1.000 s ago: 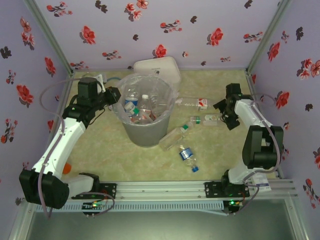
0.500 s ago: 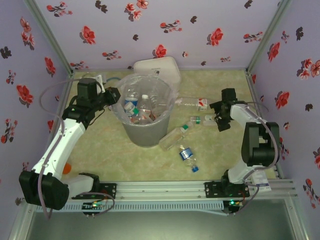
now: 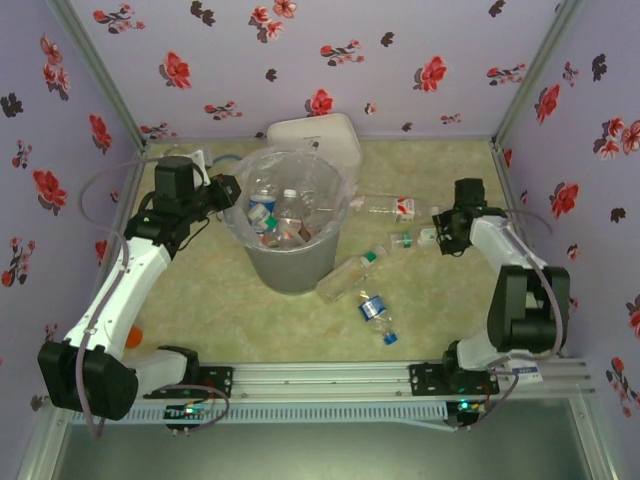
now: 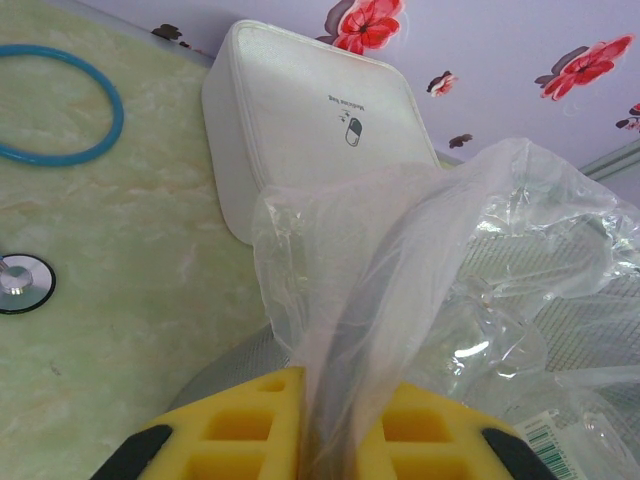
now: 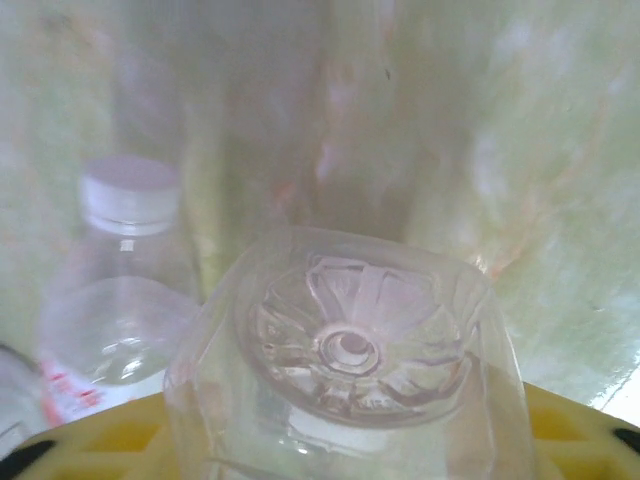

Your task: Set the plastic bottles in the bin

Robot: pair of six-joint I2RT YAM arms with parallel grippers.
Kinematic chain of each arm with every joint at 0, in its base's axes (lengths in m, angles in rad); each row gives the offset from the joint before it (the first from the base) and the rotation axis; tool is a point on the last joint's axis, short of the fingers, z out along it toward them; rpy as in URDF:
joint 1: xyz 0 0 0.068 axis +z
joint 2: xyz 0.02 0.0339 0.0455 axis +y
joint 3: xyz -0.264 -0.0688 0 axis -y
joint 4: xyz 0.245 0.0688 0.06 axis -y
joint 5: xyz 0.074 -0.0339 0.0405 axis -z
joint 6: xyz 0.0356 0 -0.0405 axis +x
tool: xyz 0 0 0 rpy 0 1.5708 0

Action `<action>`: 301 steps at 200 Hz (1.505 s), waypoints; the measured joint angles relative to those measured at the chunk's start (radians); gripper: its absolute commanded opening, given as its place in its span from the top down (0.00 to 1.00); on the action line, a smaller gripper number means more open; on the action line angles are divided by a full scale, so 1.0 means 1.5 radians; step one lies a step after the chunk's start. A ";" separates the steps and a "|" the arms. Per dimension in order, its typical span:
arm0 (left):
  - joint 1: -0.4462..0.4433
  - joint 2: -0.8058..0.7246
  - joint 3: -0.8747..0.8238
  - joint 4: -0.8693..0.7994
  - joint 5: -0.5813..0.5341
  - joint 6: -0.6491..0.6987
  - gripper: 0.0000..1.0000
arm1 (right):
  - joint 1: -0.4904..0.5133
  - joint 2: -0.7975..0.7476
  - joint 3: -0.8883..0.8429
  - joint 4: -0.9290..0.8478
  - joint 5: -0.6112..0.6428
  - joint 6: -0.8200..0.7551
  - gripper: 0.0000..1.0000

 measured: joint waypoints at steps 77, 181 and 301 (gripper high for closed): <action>0.000 0.031 0.026 -0.003 0.017 0.006 0.87 | -0.020 -0.164 0.230 -0.108 0.004 -0.230 0.85; 0.000 0.047 0.032 0.015 0.028 0.005 0.87 | 0.456 0.072 0.672 -0.054 -0.079 -0.583 0.85; -0.001 0.066 0.059 -0.009 0.027 0.013 0.87 | 0.617 0.295 0.707 -0.284 0.158 -0.784 0.20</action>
